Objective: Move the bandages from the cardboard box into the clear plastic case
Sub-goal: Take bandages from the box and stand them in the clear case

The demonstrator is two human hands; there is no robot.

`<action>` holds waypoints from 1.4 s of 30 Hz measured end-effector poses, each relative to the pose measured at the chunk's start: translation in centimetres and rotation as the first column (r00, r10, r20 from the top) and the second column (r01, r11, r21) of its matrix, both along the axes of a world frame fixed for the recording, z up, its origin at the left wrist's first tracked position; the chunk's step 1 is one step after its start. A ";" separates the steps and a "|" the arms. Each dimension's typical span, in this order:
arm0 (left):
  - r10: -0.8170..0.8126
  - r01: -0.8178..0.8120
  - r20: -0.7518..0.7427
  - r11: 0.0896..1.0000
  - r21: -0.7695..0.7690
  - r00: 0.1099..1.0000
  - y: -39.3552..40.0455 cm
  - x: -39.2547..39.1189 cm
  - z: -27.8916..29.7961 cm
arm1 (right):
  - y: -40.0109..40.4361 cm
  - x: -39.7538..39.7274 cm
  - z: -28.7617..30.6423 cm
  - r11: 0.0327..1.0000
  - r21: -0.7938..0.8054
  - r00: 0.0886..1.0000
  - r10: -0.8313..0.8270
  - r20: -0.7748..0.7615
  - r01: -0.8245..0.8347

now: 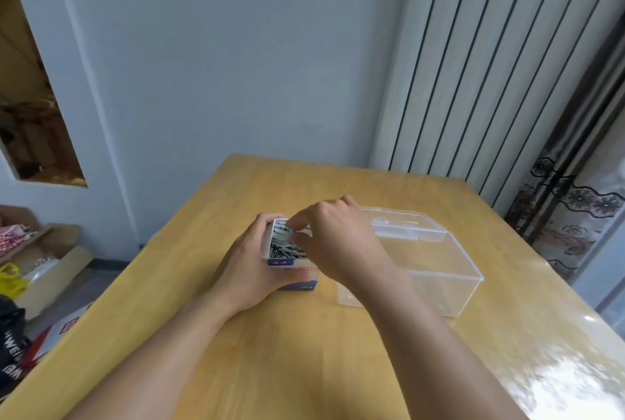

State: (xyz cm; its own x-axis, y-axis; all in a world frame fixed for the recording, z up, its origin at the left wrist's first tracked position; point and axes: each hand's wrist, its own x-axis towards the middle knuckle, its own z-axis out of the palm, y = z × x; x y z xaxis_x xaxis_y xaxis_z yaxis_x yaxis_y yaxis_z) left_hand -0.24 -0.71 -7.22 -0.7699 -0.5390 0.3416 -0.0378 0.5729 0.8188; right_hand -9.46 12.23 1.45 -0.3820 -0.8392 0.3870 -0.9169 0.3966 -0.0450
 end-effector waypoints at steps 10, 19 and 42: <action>-0.040 0.037 -0.016 0.985 -0.169 0.999 0.4 -0.3 -0.6 | -0.2 -0.2 -1.6 1.000 0.028 0.999 -0.013 -0.039 0.014; -0.022 0.018 -0.036 0.995 -0.102 0.999 0.3 -0.3 -0.5 | -0.4 -0.2 -1.8 0.990 -0.103 0.994 -0.090 0.056 0.095; 0.002 -0.003 -0.015 0.997 -0.078 1.000 0.6 -0.3 -0.3 | 0.3 0.2 -0.7 0.974 -0.206 0.985 -0.062 0.161 0.095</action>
State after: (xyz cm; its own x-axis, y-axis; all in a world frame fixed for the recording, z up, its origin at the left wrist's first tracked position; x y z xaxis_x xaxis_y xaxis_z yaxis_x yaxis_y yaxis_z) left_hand -0.50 -0.10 -7.47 -0.7631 -0.5119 0.3945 -0.0270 0.6351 0.7720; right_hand -9.21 12.58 0.75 -0.5122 -0.7091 0.4847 -0.8587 0.4336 -0.2730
